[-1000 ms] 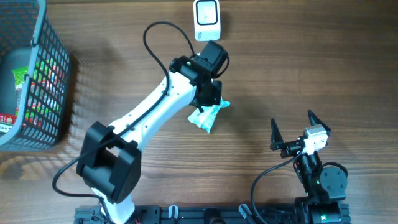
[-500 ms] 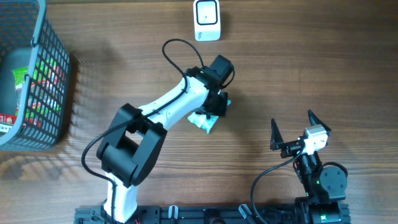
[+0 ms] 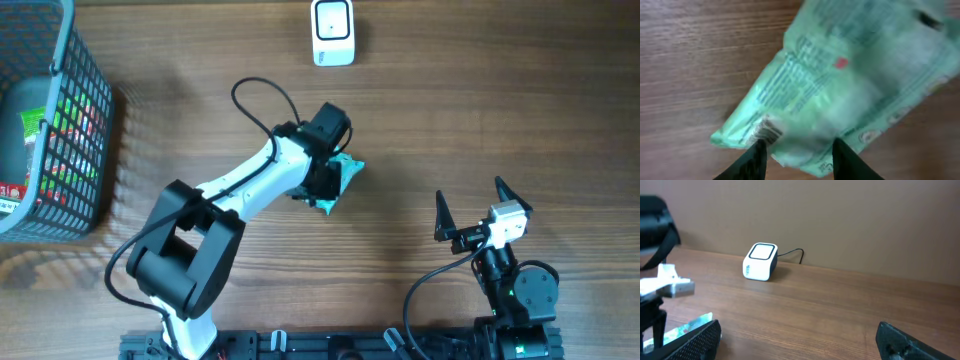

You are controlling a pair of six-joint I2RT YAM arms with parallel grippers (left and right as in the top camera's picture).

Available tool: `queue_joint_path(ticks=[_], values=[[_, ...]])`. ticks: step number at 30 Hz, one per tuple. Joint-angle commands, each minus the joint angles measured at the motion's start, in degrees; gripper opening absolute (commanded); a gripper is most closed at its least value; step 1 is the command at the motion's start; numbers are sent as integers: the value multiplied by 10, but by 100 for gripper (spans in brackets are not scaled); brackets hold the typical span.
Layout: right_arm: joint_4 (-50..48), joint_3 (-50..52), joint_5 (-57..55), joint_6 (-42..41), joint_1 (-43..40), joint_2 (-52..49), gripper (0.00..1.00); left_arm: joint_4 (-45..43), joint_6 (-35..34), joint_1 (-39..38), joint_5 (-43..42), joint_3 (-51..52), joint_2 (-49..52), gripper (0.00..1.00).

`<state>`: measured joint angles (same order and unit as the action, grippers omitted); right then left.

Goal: Scan the item barcode
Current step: 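Carry the light-green packet to the table center and release it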

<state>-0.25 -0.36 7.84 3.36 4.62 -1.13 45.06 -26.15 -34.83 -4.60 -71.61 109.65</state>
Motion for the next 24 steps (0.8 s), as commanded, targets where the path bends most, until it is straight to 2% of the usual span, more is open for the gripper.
queue_joint_path(ticks=[1,3,5,7,8,9,12,14,15,16,17,18,19,20,22,24], values=[[-3,1,-3,8,1,3,100,-31,-13,-2,1,51,6,41],[-3,1,-3,8,1,3,100,-48,-13,-5,-43,63,6,42],[-3,1,-3,8,1,3,100,-42,-11,-2,-54,49,-1,54],[-3,1,-3,8,1,3,100,-25,-10,3,-54,28,-17,61],[-3,1,-3,8,1,3,100,-19,-9,9,-54,10,-37,75],[-3,1,-3,8,1,3,100,-20,-9,10,-52,5,-47,99],[-3,1,-3,8,1,3,100,-18,-9,12,-7,0,-77,100],[-3,1,-3,8,1,3,100,-16,-9,14,85,0,-81,100],[-3,1,-3,8,1,3,100,-16,-9,14,130,0,-76,98],[-3,1,-3,8,1,3,100,-18,-9,14,157,1,-75,86],[-3,1,-3,7,1,3,100,-20,-9,15,179,2,-70,71],[-3,1,-3,8,1,3,100,-22,-9,18,193,2,-63,38],[-3,1,-3,8,1,3,100,-25,-9,21,188,3,-55,16],[-3,1,-3,8,1,3,100,-31,-9,24,170,6,-45,10],[-3,1,-3,7,1,3,100,-49,-9,24,124,14,-24,10],[-3,1,-3,8,1,3,100,-52,-13,24,119,17,-3,14]])
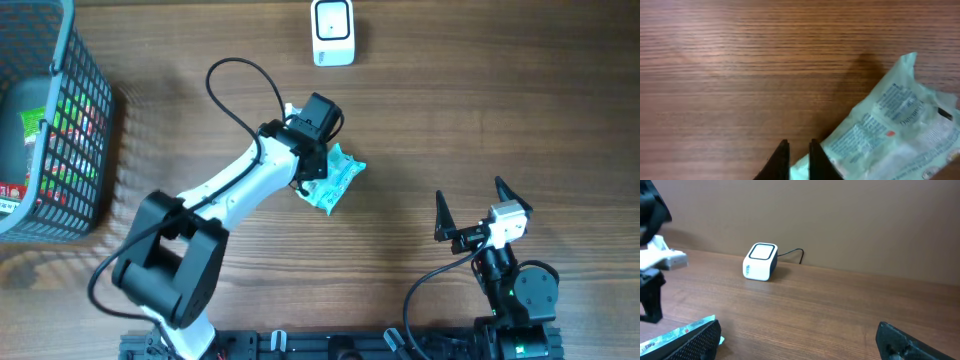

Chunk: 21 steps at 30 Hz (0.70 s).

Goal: Scan the item barcode
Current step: 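Carry the light-green packet to the table center and release it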

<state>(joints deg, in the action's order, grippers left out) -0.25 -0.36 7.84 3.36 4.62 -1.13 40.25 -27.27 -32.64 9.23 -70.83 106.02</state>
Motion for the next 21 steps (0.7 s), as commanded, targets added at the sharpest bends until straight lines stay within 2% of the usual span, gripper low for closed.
queue_joint_path(ticks=[1,3,8,12,21], values=[[-3,1,-3,8,1,3,100,-6,-2,2,-19,10,48,18],[-3,1,-3,8,1,3,100,-8,-2,2,-46,12,69,18],[-3,1,-3,8,1,3,100,-35,0,2,-197,12,70,15],[-3,1,-3,8,1,3,100,-55,-3,1,-199,12,70,24],[-3,1,-3,8,1,3,100,-121,-22,-60,-198,12,70,30]])
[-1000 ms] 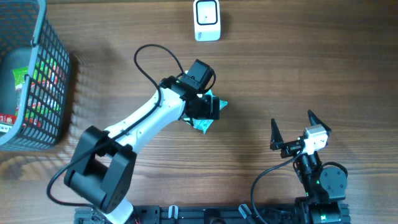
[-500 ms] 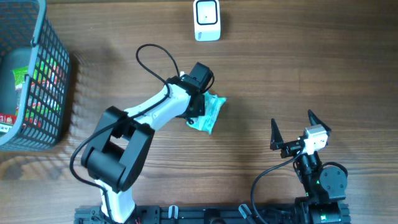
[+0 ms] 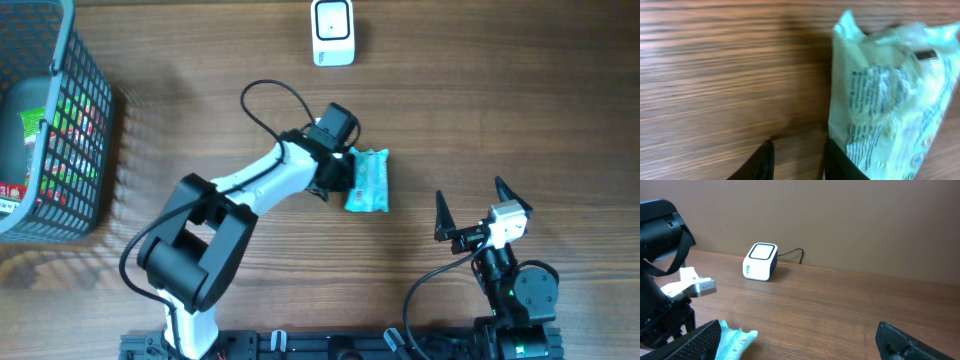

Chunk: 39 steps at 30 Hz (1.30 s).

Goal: Scan the item barcode
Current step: 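Carry the light-green packet to the table center and release it, then reach the left gripper into the basket and grasp the small orange box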

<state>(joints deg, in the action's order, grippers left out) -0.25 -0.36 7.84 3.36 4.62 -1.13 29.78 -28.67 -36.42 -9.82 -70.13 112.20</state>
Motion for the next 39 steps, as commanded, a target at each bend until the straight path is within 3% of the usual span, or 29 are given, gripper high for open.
queue_joint_path(ticks=[1,4,8,9,10,11,13,17,21,25,28,31,33,36,39], values=[[-3,1,-3,8,1,3,100,-20,-8,-26,-3,5,9,30],[-3,1,-3,8,1,3,100,5,-5,-11,0,-18,-8,34],[-3,1,-3,8,1,3,100,177,76,91,67,-186,-92,50],[-3,1,-3,8,1,3,100,236,109,139,83,-258,-117,68],[-3,1,-3,8,1,3,100,279,130,185,85,-321,-137,92],[-3,1,-3,8,1,3,100,306,135,227,87,-368,-152,100],[-3,1,-3,8,1,3,100,324,135,362,99,-451,-189,100],[-3,1,-3,8,1,3,100,300,135,590,110,-456,-203,100],[-3,1,-3,8,1,3,100,323,155,737,110,-455,-151,100],[-3,1,-3,8,1,3,100,343,252,792,101,-452,-61,100],[-3,1,-3,8,1,3,100,325,343,794,-13,-452,5,100],[-3,1,-3,8,1,3,100,310,362,793,-52,-452,56,98],[-3,1,-3,8,1,3,100,313,447,793,-106,-452,89,79],[-3,1,-3,8,1,3,100,315,516,793,-195,-452,119,82],[-3,1,-3,8,1,3,100,313,535,786,-204,-452,147,84]])
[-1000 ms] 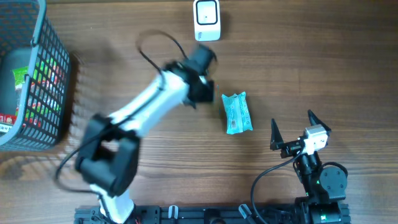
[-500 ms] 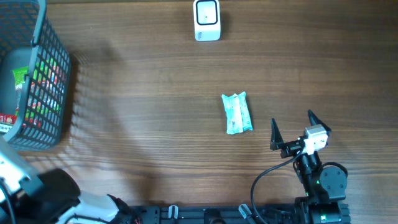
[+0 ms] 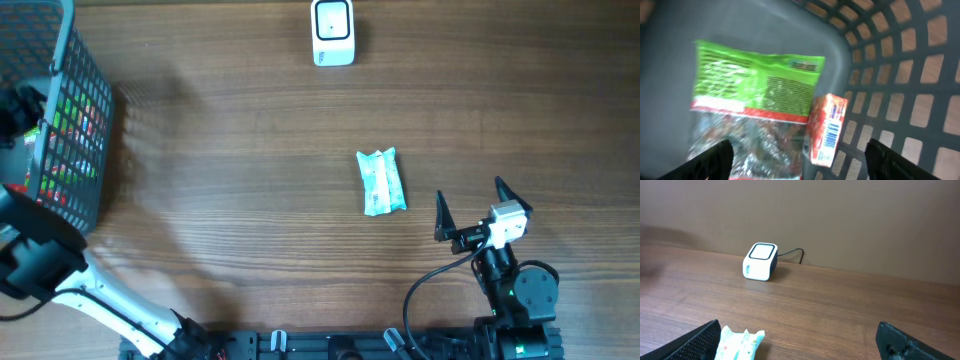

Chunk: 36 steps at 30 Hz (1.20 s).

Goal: Scan the item barcode
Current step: 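Reach the left gripper into the basket and grasp the small orange box, then place the small orange box beside the green packet with the left gripper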

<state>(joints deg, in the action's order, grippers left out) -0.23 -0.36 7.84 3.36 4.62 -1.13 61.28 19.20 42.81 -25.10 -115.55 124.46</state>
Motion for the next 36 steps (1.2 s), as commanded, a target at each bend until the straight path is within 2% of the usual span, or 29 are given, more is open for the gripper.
queue_joint_path(ticks=[1,4,7,11,14,18,20,21,22,23,24,28,30,31,33,36], values=[[-3,1,-3,8,1,3,100,-2,62,-10,-51,3,31,84],[-3,1,-3,7,1,3,100,-4,62,-26,-53,3,54,84],[-3,1,-3,8,1,3,100,2,97,-49,-52,3,65,69],[-3,1,-3,7,1,3,100,0,102,-67,-8,3,66,67],[-3,1,-3,8,1,3,100,0,102,-68,-6,4,66,65],[-3,1,-3,8,1,3,100,-25,102,-68,-6,43,66,57],[-3,1,-3,8,1,3,100,-47,102,-68,-5,74,66,56],[-3,1,-3,8,1,3,100,-65,102,-68,-5,98,66,54],[-3,1,-3,8,1,3,100,-76,101,-68,-5,108,66,44],[-3,1,-3,8,1,3,100,-82,86,-68,-6,106,64,29],[-3,1,-3,8,1,3,100,-86,68,-68,-6,98,60,27],[-3,1,-3,8,1,3,100,-83,11,-68,-5,23,-2,8],[-3,1,-3,8,1,3,100,-82,2,-68,-5,-3,-56,8],[-3,1,-3,7,1,3,100,-87,-18,-68,-5,-9,-83,12],[-3,1,-3,8,1,3,100,-100,-76,-69,-5,-11,-148,16],[-3,1,-3,8,1,3,100,-85,-164,-86,-6,-11,-252,12]])
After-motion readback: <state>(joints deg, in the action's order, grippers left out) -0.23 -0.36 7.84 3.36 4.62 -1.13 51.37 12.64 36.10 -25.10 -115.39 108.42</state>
